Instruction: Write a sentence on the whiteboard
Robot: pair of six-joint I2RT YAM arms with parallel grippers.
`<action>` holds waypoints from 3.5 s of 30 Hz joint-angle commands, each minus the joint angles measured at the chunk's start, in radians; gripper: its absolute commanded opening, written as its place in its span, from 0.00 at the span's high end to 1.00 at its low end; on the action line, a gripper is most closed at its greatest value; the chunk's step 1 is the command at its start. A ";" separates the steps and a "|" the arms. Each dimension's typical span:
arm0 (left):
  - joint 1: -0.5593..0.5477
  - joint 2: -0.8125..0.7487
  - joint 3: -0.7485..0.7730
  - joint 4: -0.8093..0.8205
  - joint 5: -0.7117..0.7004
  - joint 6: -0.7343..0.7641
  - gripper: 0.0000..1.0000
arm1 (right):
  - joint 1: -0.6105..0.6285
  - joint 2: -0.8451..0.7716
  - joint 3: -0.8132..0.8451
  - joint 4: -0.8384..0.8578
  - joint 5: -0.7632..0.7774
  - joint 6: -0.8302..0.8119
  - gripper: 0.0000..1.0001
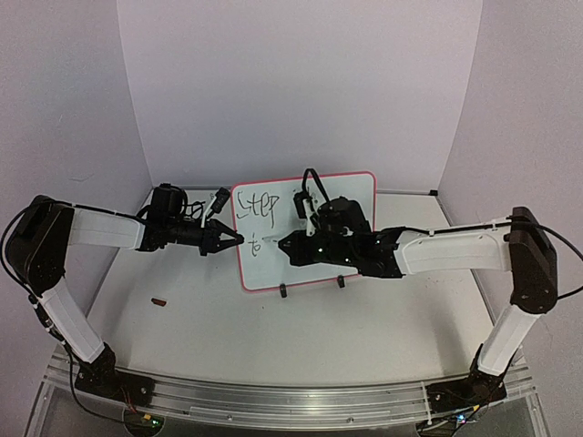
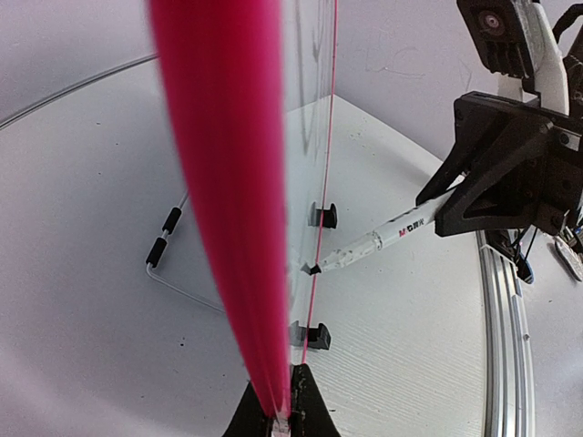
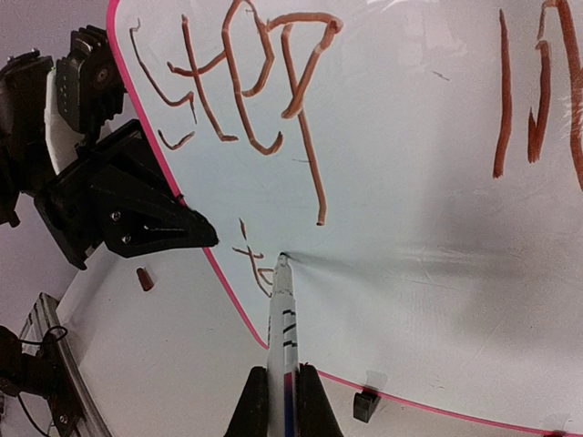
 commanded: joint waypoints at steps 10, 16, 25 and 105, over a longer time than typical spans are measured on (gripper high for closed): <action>-0.005 0.025 0.000 -0.066 -0.129 0.048 1.00 | -0.007 0.036 0.006 -0.026 -0.038 0.045 1.00; -0.005 0.024 0.000 -0.066 -0.129 0.049 1.00 | -0.007 0.044 0.003 -0.026 -0.050 0.052 1.00; -0.004 0.025 -0.001 -0.066 -0.129 0.048 1.00 | -0.006 0.010 0.026 -0.007 -0.012 0.029 1.00; -0.005 0.017 -0.002 -0.066 -0.129 0.049 1.00 | -0.006 -0.056 -0.027 0.027 0.101 0.056 1.00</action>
